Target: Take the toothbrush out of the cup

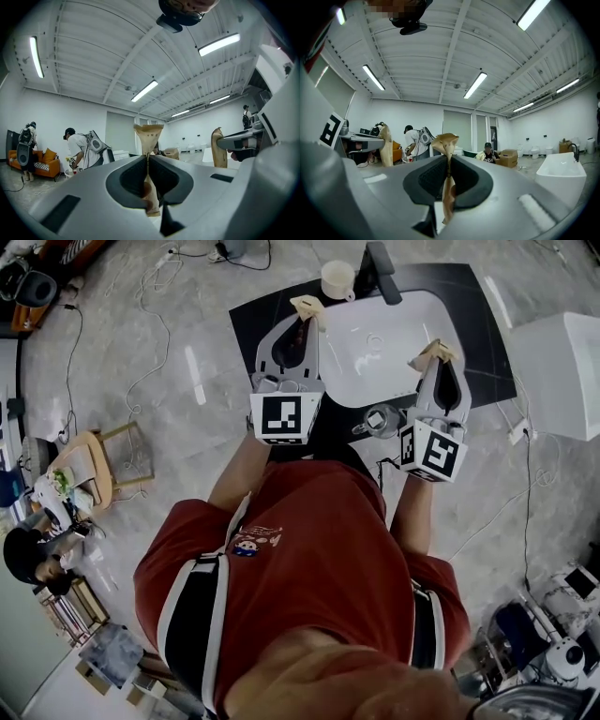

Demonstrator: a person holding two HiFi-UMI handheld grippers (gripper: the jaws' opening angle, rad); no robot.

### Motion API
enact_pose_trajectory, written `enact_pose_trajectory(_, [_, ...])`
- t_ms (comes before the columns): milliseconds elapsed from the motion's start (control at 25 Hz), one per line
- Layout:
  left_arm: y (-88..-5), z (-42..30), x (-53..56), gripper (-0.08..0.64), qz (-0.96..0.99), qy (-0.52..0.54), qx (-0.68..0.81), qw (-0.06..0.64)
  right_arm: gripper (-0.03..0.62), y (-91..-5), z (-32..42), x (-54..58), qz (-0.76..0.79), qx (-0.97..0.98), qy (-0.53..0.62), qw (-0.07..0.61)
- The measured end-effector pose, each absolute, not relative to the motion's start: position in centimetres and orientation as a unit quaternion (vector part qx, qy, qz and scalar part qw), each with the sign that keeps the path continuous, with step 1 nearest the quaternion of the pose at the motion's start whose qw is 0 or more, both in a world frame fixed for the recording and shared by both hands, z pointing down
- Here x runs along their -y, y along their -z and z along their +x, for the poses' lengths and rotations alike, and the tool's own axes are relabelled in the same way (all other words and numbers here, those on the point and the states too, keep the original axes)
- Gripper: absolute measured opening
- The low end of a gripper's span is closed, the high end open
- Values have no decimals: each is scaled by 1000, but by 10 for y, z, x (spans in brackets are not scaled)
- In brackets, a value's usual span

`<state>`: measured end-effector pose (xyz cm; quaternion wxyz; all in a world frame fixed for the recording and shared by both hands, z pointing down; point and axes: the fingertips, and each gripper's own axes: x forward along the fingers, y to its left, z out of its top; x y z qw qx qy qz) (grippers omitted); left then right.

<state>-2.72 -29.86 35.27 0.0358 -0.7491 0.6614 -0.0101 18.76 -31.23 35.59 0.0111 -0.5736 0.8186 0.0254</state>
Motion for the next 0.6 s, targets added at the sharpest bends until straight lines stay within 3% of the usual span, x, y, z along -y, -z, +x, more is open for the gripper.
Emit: enact_pose_trajectory(600, [-341, -23, 301, 19, -756, -7, -654, 33, 34, -348, 193, 311, -573, -818, -41, 8])
